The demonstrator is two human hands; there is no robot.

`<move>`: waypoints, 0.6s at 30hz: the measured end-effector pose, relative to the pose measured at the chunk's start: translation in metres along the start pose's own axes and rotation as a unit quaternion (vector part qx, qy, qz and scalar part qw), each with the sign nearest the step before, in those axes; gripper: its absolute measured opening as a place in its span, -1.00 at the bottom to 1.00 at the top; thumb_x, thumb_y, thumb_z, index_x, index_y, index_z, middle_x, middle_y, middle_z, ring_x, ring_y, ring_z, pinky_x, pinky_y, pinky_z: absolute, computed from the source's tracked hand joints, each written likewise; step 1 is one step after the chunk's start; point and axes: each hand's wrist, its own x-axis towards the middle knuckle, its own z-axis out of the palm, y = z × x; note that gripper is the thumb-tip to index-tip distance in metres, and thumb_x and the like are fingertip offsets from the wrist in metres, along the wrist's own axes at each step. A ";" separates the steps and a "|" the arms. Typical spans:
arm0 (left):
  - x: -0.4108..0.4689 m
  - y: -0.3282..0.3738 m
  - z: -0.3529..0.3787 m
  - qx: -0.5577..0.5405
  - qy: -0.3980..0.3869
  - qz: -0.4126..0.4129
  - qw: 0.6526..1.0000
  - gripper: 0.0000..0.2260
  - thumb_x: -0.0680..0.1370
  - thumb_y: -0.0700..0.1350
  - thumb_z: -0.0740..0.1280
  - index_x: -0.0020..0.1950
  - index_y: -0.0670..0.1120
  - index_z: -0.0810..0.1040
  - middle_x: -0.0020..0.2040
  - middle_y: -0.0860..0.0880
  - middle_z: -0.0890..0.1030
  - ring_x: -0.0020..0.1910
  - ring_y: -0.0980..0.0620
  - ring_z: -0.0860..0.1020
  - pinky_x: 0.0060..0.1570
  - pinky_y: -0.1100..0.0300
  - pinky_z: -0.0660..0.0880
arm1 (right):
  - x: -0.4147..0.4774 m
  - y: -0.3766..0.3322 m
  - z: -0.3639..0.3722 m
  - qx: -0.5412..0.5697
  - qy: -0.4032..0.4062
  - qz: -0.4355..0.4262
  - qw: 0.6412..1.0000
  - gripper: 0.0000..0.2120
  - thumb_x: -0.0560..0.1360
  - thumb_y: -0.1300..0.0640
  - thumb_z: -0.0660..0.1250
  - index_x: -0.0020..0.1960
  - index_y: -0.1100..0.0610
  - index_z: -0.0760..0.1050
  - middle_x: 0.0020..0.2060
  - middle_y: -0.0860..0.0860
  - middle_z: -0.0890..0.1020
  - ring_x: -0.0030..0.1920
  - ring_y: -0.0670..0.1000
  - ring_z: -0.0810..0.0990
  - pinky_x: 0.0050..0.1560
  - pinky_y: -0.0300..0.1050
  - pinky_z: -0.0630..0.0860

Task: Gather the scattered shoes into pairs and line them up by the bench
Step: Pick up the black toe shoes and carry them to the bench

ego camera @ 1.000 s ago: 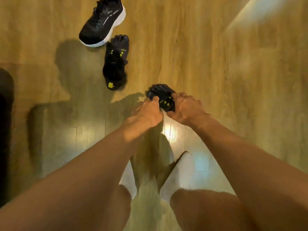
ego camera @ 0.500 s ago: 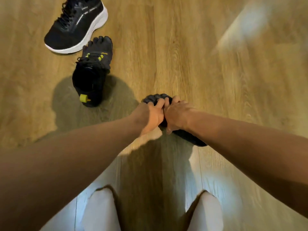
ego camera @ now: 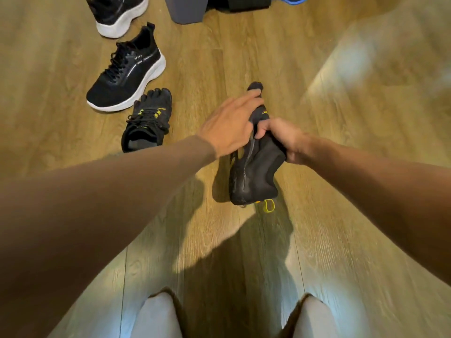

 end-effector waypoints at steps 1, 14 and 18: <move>0.002 0.003 -0.004 -0.021 0.022 0.009 1.000 -0.53 0.53 -0.26 0.15 0.46 -0.09 0.34 0.52 -0.02 0.27 0.46 -0.03 0.28 0.45 0.10 0.18 | -0.001 -0.001 -0.003 0.029 -0.002 0.011 1.000 -0.79 0.25 0.25 0.20 -0.17 0.19 0.53 -0.32 0.15 0.61 -0.36 0.14 0.58 -0.28 -0.11 0.49; -0.021 -0.040 -0.026 0.056 -0.059 -0.085 0.993 -0.62 0.57 -0.21 0.15 0.39 -0.06 0.39 0.33 -0.13 0.48 0.29 -0.14 0.42 0.24 -0.01 0.41 | 0.023 -0.038 0.040 -0.263 0.174 -0.048 0.948 -0.68 0.33 0.20 0.33 0.08 0.20 0.52 -0.08 0.14 0.61 -0.09 0.17 0.61 -0.12 -0.03 0.56; -0.027 -0.072 -0.031 0.210 -0.141 -0.252 0.934 -0.57 0.56 -0.02 0.22 0.41 -0.09 0.33 0.38 -0.19 0.33 0.36 -0.25 0.29 0.28 -0.17 0.34 | 0.034 -0.041 0.069 -0.486 0.181 -0.094 0.850 -0.49 0.41 0.08 0.35 0.32 0.15 0.32 0.10 0.15 0.55 0.11 0.21 0.54 0.02 0.00 0.53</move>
